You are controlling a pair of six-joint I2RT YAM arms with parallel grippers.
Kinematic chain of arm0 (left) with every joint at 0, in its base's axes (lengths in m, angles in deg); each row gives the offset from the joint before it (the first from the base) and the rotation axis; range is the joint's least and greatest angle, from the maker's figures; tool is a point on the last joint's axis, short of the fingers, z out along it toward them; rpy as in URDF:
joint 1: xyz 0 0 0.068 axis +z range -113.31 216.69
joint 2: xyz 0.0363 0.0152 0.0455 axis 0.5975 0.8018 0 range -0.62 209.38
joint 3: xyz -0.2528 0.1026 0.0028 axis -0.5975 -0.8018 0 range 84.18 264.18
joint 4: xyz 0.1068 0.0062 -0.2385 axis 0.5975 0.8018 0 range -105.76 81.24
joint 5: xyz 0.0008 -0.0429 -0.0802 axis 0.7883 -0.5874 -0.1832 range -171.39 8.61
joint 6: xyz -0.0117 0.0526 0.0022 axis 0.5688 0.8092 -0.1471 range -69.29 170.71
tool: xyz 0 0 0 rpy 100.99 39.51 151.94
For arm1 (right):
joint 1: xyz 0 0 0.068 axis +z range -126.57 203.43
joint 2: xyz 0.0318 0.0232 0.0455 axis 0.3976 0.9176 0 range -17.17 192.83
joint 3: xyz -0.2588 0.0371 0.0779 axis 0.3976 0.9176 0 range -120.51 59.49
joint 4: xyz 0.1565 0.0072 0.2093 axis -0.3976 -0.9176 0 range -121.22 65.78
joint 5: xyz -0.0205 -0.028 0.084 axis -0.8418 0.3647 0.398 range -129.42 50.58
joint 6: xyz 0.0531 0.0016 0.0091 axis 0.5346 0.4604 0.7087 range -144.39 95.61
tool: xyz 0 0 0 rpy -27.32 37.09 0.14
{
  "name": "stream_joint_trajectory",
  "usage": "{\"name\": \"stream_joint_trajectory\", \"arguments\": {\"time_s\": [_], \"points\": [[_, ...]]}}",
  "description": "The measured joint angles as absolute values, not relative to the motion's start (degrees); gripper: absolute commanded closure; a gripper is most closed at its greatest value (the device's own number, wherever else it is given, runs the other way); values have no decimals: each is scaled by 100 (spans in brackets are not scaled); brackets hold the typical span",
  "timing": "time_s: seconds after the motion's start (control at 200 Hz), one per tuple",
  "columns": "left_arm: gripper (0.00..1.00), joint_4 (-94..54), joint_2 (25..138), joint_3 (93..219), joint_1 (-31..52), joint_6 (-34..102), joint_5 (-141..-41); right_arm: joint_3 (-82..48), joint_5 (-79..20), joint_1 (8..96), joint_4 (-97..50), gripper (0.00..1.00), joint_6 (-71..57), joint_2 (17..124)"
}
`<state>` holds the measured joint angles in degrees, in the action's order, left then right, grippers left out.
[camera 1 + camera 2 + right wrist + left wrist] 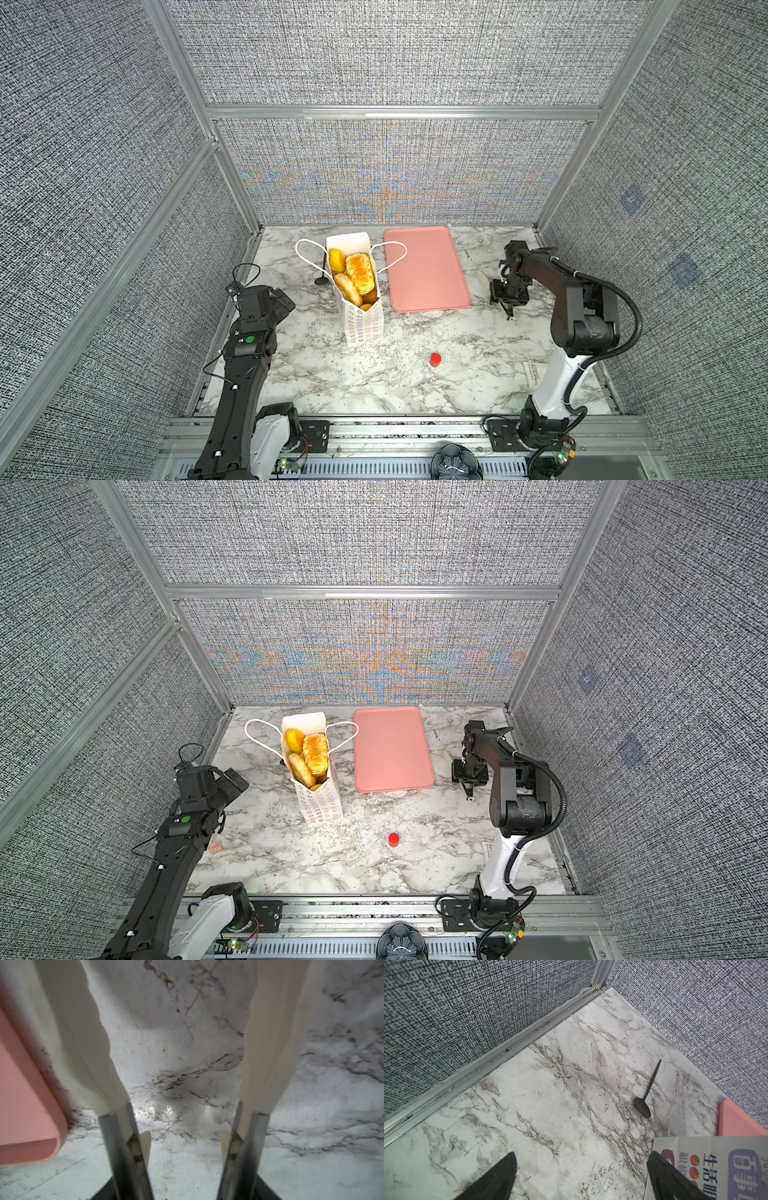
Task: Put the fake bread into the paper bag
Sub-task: 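Lower the tongs onto the table beside the tray while the left arm retracts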
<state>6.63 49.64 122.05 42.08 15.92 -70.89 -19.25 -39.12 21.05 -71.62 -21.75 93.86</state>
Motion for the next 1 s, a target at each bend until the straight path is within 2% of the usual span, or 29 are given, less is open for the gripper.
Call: {"name": "stream_joint_trajectory", "arguments": {"time_s": [0.81,0.82,0.835,0.855,1.0], "points": [[1,563,5006,12121,4208,1603,-7085,-1501,-3917,2079,-7127,10,-1994,9071],[1,556,5006,12121,4208,1603,-7085,-1492,-3917,2079,-7127,10,-1994,9062],[1,545,5006,12119,4208,1603,-7085,-1475,-3917,2079,-7127,3,-1994,9045],[1,530,5006,12113,4208,1605,-7085,-1451,-3919,2079,-7125,1,-1989,9021],[1,488,5006,12089,4208,1621,-7087,-1282,-3941,2079,-7107,1,-1955,8865]]}}
